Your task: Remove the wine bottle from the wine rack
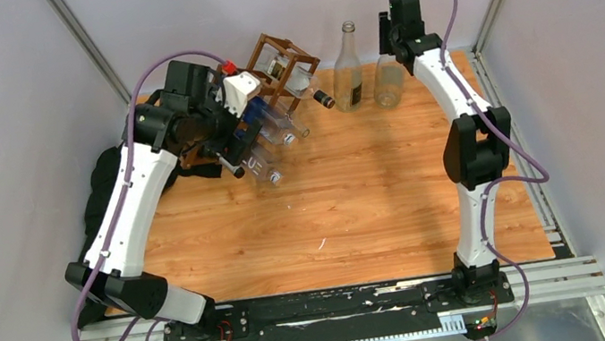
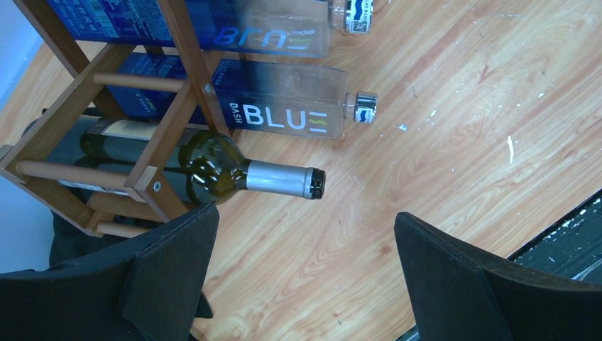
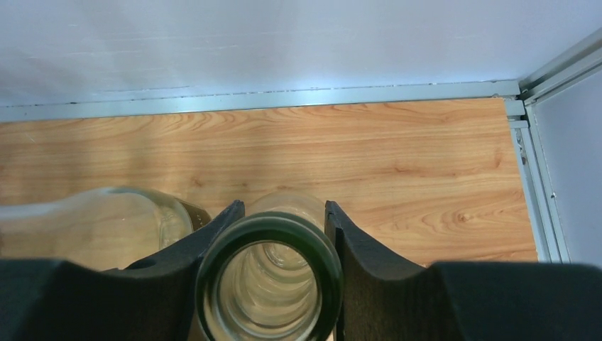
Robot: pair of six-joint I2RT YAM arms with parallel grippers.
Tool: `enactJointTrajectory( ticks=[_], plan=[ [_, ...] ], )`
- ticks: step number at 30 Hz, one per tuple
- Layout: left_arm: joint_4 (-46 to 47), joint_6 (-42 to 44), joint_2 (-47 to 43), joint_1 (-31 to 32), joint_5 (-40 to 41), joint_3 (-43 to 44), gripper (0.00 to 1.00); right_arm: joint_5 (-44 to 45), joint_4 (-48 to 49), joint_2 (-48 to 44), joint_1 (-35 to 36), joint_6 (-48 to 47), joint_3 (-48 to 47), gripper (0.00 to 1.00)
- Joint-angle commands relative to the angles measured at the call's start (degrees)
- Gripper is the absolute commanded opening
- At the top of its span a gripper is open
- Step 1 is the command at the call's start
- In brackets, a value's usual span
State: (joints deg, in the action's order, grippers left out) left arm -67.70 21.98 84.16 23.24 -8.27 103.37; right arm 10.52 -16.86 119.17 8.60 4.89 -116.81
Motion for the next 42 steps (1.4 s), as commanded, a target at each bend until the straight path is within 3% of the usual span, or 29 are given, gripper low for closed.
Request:
enactJointTrajectory(
  ticks=[1,3,4,5,7,8,11,16,21,24,28,35,42],
  plan=[
    [-0.85,0.39,-0.02,-1.06,-0.19,-0.79,1.00,2.11,7.02,-1.38,0.55,-1.09,-3.67,0.00],
    [-0.90,0.20,-0.32,-1.90,-0.63,-0.94,1.00,2.05,6.81,-1.23,0.69,-1.23,-3.53,0.06],
    [-0.94,0.13,-0.46,-2.24,-0.85,-0.97,1.00,1.87,6.57,-1.27,0.71,-1.22,-3.45,0.16],
    [-0.90,0.21,-0.68,-2.76,-1.14,-1.17,1.00,1.65,6.43,-1.37,0.72,-1.20,-3.24,0.29],
    [-0.92,0.22,-1.11,-4.18,-1.87,-1.55,1.00,1.48,5.35,-1.83,0.72,-0.60,-3.11,0.67],
    [-0.94,0.16,-1.25,-4.99,-1.99,-1.66,1.00,1.44,4.43,-2.15,0.77,0.10,-3.41,0.76],
    [-0.88,-0.22,-2.01,-7.29,-2.09,-2.00,1.00,0.98,1.63,-4.78,0.72,2.88,-3.28,0.89],
    [-0.85,-1.23,-4.14,-8.52,-0.53,-2.80,1.00,0.92,-6.13,-12.63,0.79,9.64,-0.47,0.94],
    [-0.91,-2.68,-6.35,-8.89,1.40,-3.26,1.00,-2.83,-7.21,-28.82,2.82,15.68,15.54,0.95],
    [-0.94,-3.11,-7.71,-9.09,1.68,-3.40,1.00,-4.49,-5.61,-37.59,7.37,16.46,24.71,0.95],
    [-1.03,-4.02,-8.44,-9.24,4.04,-2.90,1.00,-4.63,-5.66,-43.25,18.13,15.78,30.27,0.95],
    [-0.84,-2.11,-11.00,-9.76,4.81,-11.79,1.00,-10.45,-1.90,-40.97,32.91,18.53,32.58,0.96],
    [-0.48,0.27,-11.31,-11.61,3.85,-13.22,1.00,-20.02,-0.04,-27.03,39.51,19.28,23.94,0.96]
  ],
)
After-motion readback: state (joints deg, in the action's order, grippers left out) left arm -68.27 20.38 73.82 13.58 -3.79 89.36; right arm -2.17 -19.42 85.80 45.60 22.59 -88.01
